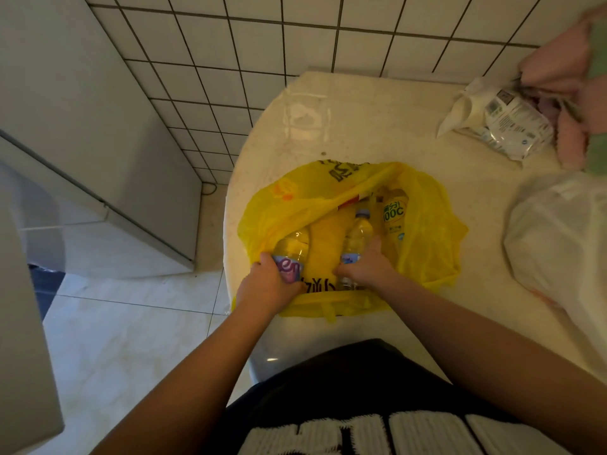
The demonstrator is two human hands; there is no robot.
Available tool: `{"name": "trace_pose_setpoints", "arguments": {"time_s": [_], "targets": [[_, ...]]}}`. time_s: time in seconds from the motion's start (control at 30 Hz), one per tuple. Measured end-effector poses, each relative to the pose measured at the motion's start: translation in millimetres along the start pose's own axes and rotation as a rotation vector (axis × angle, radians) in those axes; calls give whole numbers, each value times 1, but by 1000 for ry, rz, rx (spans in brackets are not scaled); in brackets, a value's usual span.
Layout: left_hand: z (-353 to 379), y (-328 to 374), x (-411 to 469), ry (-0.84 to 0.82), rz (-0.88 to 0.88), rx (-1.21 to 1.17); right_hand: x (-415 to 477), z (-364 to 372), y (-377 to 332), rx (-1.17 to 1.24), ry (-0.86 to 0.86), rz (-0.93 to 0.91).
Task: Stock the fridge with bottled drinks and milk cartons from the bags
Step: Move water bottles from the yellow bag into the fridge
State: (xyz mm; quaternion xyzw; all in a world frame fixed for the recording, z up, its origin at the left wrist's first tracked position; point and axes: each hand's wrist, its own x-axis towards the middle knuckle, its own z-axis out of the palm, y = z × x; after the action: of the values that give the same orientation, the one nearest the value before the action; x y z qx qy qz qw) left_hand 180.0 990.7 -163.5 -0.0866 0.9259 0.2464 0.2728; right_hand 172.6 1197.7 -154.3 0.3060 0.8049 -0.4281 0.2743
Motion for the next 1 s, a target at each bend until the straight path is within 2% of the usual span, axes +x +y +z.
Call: {"name": "trace_pose_setpoints", "arguments": {"time_s": [0.07, 0.13, 0.2, 0.3, 0.43, 0.57, 0.63, 0.8, 1.0], "targets": [[3, 3, 1, -55, -42, -29, 2, -1, -1, 124, -21, 62], [4, 5, 3, -63, -66, -62, 1, -2, -3, 333, -121, 154], [0, 4, 5, -119, -109, -239, 2, -5, -4, 495, -244, 228], [-8, 2, 5, -243, -161, -603, -5, -13, -5, 607, -335, 239], [-14, 12, -12, -399, -312, -911, -15, -20, -2, 781, -424, 246], [-23, 20, -26, -529, -377, -1142, -31, -24, 4, 997, -568, 175], [-27, 20, -33, -580, -385, -1210, -38, -24, 10, 1070, -644, 84], [-18, 14, -64, -634, -330, -1254, -62, -24, 25, 1129, -689, -51], [-1, 4, -115, -595, -152, -1273, -112, -21, 54, 1104, -568, -99]]}}
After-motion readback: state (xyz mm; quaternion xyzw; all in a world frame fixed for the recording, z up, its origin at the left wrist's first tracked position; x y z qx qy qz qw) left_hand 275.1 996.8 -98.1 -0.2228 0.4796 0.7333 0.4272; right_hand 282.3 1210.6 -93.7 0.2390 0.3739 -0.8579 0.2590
